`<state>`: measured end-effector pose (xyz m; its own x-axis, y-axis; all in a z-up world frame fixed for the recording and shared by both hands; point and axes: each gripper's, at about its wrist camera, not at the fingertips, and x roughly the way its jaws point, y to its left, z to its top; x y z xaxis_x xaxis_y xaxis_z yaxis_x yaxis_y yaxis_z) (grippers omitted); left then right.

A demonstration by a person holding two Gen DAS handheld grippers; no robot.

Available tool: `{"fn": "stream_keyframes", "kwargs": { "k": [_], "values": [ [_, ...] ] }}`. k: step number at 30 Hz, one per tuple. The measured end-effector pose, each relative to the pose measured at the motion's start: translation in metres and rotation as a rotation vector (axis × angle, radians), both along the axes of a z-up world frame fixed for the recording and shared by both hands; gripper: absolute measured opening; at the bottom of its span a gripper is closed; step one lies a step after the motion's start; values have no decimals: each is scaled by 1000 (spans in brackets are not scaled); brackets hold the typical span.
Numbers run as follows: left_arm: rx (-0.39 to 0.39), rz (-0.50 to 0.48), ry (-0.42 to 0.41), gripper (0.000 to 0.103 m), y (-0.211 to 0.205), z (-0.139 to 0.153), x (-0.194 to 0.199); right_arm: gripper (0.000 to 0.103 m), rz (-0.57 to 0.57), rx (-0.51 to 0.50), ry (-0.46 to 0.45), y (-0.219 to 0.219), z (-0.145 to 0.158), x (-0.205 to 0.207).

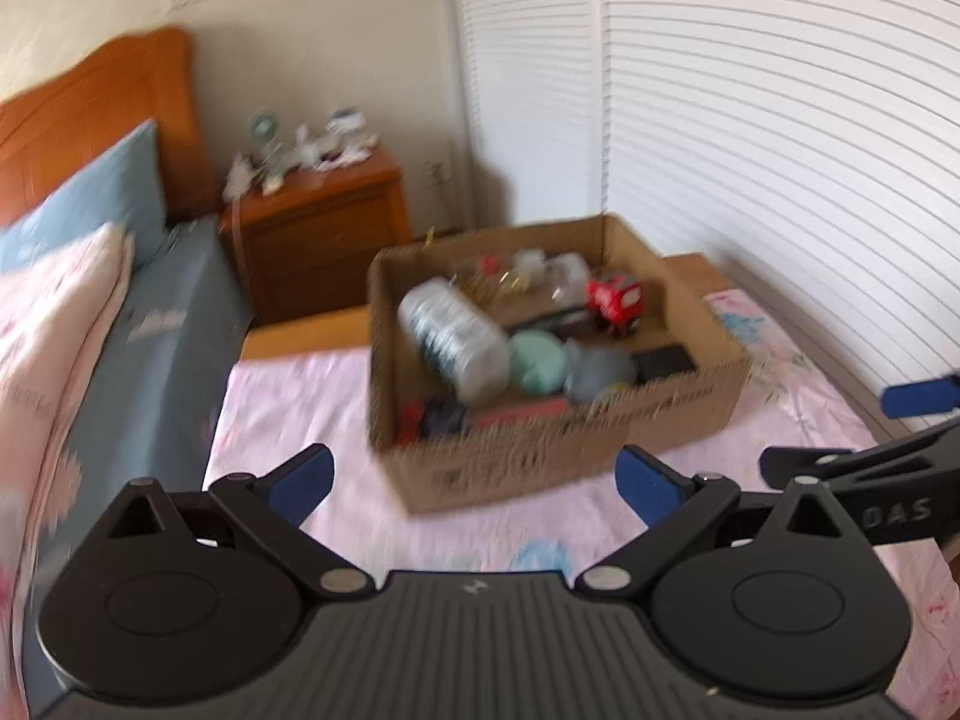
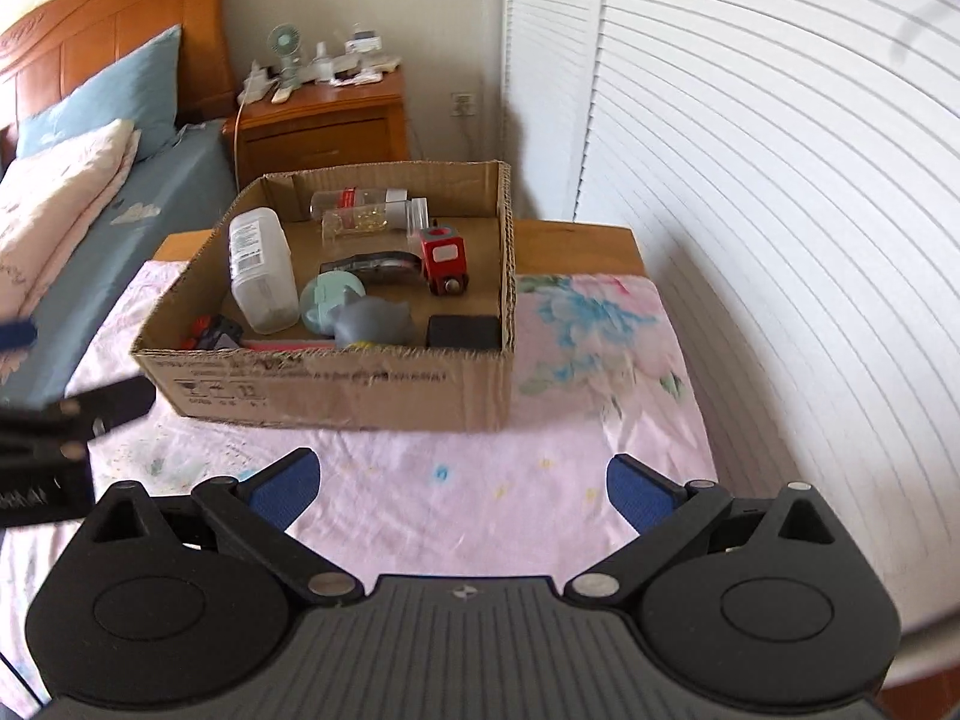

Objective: Organize rigid objects

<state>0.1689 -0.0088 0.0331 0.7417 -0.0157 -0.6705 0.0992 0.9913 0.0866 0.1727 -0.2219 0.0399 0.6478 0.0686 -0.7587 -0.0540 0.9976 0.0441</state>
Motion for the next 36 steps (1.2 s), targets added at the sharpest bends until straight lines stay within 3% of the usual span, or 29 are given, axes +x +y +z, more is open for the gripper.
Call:
{"fn": "stream_keyframes", "kwargs": {
  "k": [7,11,36],
  "values": [
    [-20,57,18,100,9,1,-21,103,-46,43,-18,7,3,-23],
    [9,75,10,100,6,3,-24,103,-51,29,-33,11,5,-28],
    [-6,77,-7,100,4,10,-34,103,-68,36,-61,7,12,-35]
  ]
}}
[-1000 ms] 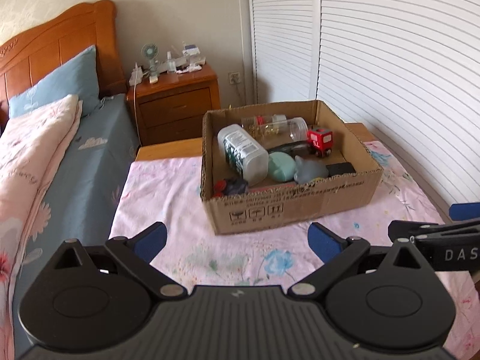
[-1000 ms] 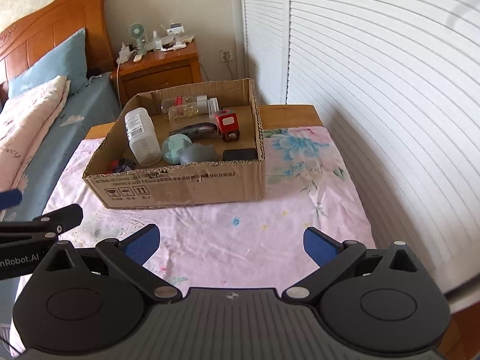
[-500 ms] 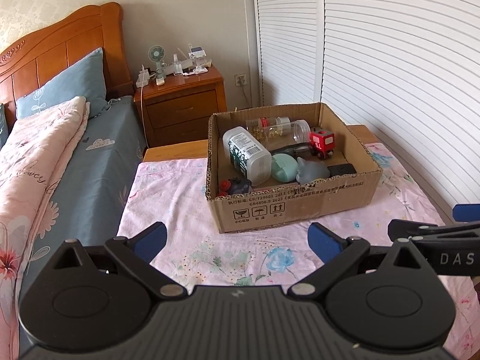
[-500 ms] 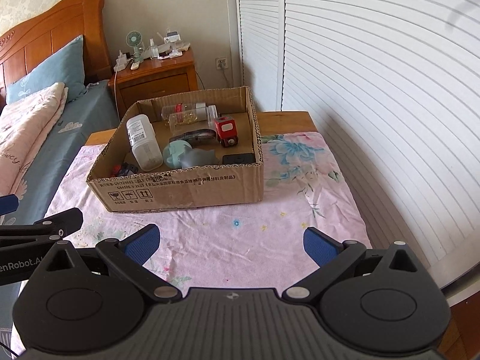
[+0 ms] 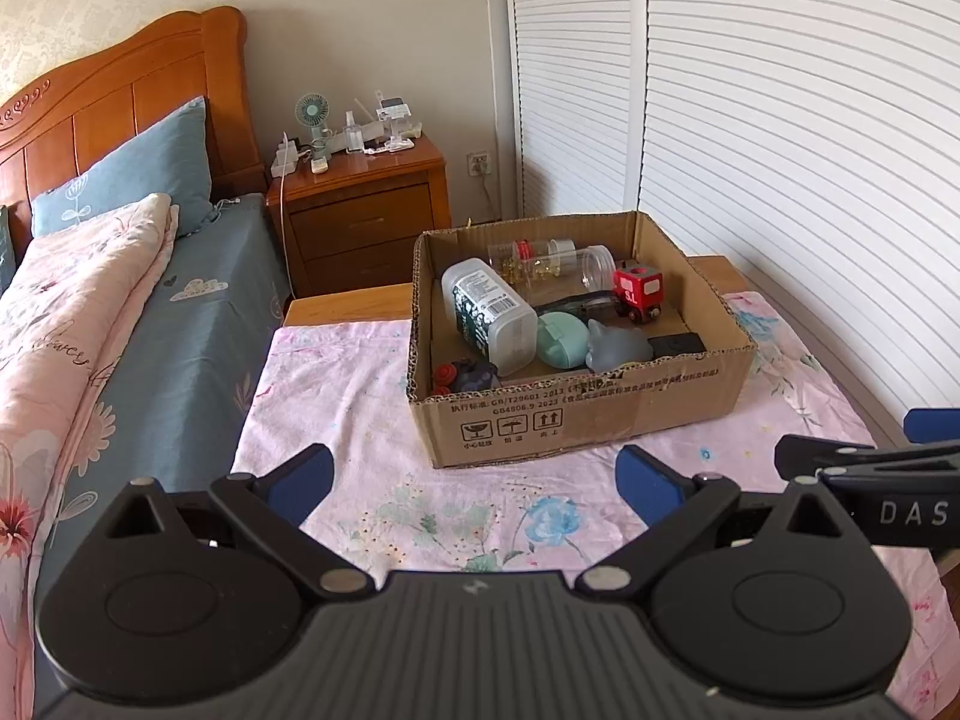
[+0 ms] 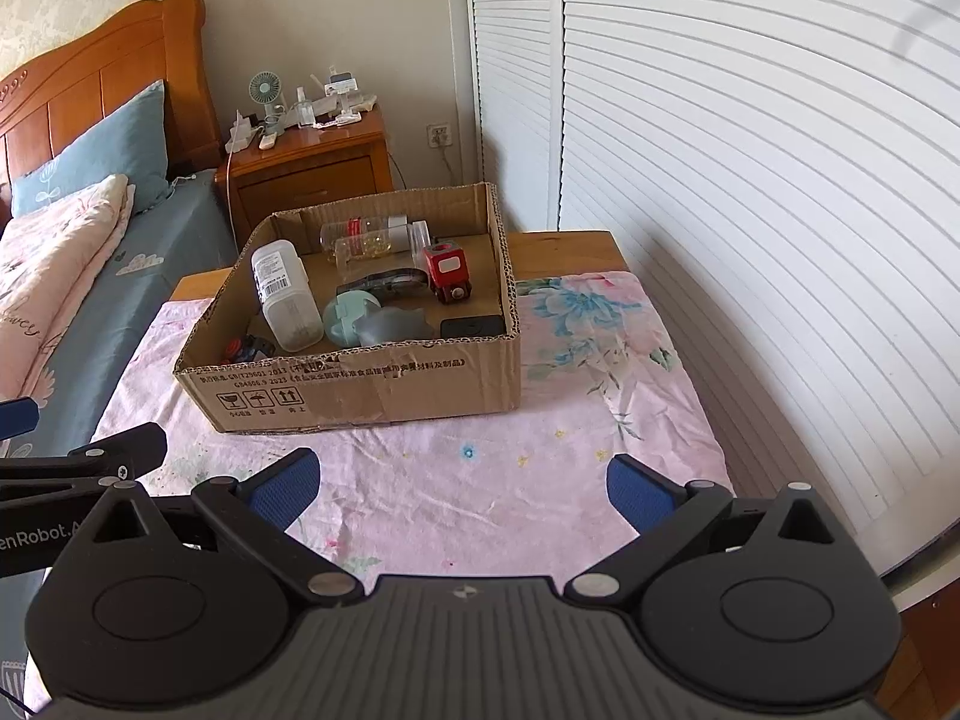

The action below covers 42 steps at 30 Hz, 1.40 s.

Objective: Organize rigid objects

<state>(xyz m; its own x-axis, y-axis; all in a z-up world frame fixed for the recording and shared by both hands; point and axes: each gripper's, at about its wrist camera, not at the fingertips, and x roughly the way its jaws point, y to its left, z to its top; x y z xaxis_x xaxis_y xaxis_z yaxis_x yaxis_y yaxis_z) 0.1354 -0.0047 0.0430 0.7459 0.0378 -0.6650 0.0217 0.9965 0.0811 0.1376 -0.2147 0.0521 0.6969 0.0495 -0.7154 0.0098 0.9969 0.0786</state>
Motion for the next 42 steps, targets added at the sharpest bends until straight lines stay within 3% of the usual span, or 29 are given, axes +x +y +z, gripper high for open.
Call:
{"fn": "stream_keyframes", "kwargs": {
  "k": [42],
  "values": [
    [10,19,1,100,0,2,-2,103,-7,-10,-9,0,1,-2]
  ]
}}
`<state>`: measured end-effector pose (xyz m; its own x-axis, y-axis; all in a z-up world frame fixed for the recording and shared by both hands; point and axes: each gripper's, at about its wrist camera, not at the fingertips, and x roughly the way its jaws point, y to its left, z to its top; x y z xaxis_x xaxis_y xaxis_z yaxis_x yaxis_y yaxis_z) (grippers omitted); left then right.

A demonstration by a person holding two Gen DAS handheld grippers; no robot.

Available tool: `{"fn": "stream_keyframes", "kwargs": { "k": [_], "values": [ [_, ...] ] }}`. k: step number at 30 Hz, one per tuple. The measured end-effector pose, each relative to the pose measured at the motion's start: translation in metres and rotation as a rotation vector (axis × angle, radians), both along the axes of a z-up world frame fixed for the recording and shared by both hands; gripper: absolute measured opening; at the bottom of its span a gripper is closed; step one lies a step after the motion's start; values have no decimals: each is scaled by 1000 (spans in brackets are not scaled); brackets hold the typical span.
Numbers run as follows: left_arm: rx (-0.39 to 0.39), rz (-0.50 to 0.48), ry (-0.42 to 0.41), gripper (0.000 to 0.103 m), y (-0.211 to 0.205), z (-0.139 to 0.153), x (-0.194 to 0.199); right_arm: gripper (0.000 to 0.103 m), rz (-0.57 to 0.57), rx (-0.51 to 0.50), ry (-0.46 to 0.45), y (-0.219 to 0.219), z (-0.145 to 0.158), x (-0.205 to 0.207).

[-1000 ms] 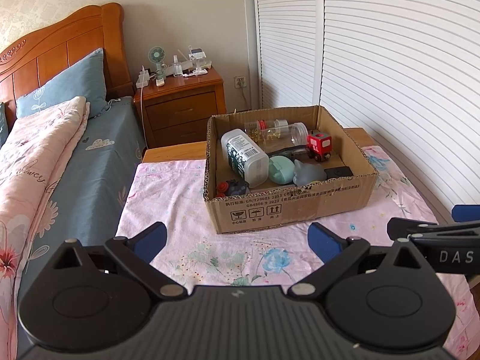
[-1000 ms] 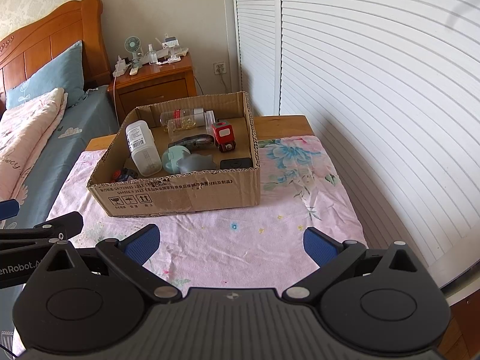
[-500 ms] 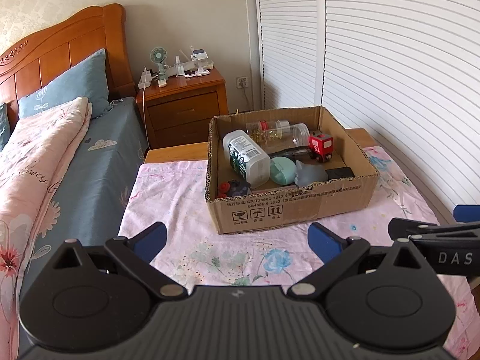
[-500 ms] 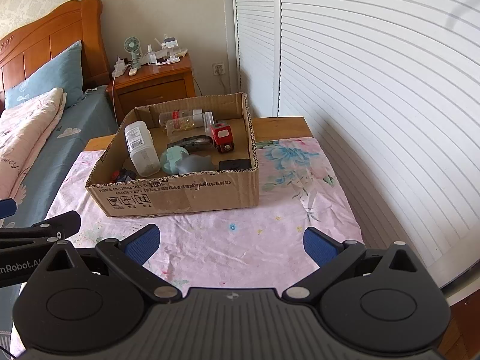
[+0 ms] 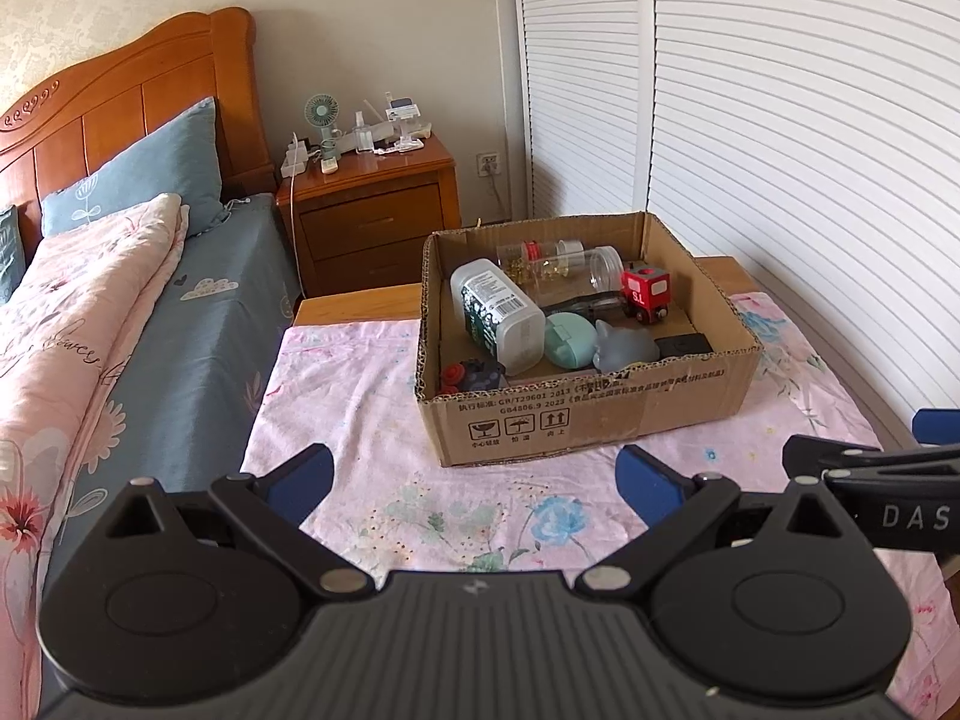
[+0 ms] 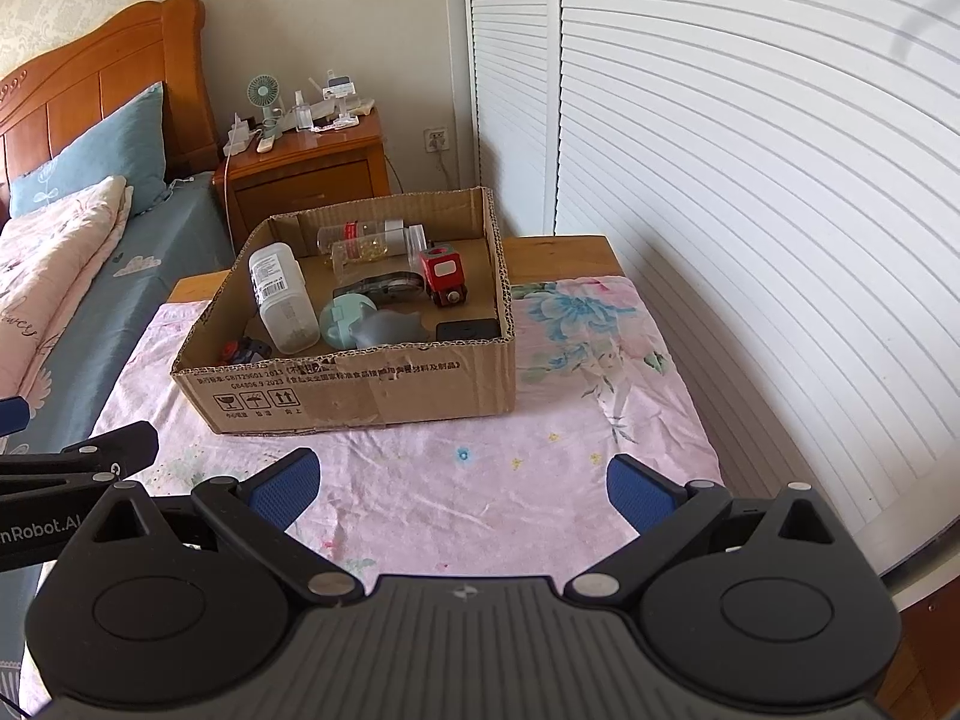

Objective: Organize rigid objects

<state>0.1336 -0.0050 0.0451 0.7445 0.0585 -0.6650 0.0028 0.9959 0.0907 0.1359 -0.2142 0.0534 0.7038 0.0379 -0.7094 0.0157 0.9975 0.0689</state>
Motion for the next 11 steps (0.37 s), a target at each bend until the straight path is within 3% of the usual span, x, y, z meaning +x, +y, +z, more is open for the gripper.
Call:
{"fn": "stream_keyframes", "kwargs": {
  "k": [11],
  "values": [
    [0,-3,0,100,-1,1,-1,103,1,3,-3,-1,1,-1]
  ]
}}
